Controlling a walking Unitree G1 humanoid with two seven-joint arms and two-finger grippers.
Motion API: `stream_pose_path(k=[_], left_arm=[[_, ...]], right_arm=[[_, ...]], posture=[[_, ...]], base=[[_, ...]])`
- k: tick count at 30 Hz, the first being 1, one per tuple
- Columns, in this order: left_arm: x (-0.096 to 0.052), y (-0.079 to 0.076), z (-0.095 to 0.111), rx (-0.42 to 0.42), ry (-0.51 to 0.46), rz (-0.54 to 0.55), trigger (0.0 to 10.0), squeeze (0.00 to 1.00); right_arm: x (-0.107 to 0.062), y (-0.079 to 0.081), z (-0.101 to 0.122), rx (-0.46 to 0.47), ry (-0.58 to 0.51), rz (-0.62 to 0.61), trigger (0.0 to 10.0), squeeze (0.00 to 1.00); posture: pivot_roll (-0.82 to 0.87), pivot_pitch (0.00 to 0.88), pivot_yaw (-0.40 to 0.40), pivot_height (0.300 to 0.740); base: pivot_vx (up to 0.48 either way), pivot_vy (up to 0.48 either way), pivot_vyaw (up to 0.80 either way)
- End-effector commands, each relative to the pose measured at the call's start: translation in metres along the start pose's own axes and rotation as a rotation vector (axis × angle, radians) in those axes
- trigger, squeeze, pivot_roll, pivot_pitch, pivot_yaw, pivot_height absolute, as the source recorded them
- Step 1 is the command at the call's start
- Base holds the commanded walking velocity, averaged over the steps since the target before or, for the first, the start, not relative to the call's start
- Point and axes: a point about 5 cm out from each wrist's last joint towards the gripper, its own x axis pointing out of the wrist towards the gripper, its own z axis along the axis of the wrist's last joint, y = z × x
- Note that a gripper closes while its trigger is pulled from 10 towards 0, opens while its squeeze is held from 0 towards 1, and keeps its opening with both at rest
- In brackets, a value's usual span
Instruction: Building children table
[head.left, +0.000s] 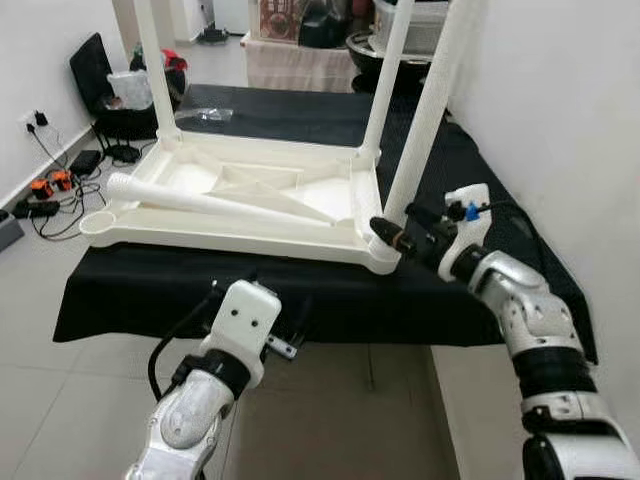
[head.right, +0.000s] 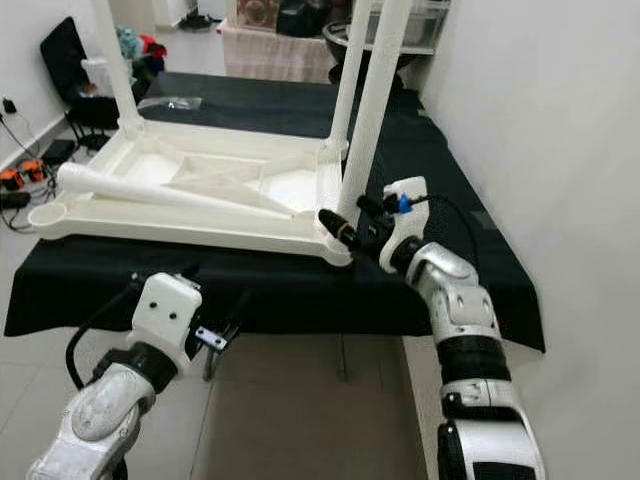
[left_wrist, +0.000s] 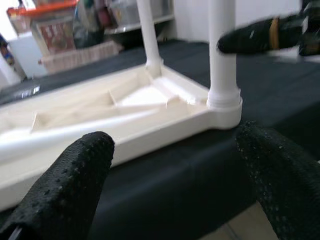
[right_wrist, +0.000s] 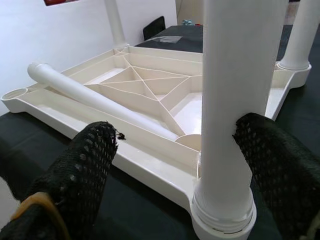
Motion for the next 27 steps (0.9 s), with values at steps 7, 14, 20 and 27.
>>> stream_pose_path(k=[7,14,20,27], left_arm=[[-0.002,-0.003,-0.003,-0.007,0.021,-0.015,10.0,0.0],[0.0,-0.005,-0.001,-0.008,0.016,-0.025,10.0,0.0],[0.0,-0.004,0.001,-0.007,0.014,-0.023,10.0,0.0],[-0.003,-0.003,0.001,-0.004,0.022,-0.011,10.0,0.0]], right_arm=[[0.004,-0.021,0.023,-0.068,-0.009,-0.042,10.0,0.0],[0.023,-0.006,0.027,0.049,-0.073,0.091,10.0,0.0],[0.043,0.008,0.034,0.069,-0.106,0.119,10.0,0.0],[0.065,0.029,0.039,0.094,-0.117,0.17,10.0,0.0]], posture=[[0.07,0.068,-0.098,0.74],[0.07,0.07,-0.089,0.74],[0.09,0.074,-0.093,0.74],[0.1,0.079,-0.102,0.74]], base=[[0.0,0.0,0.0],[0.0,0.0,0.0],[0.0,0.0,0.0],[0.0,0.0,0.0]])
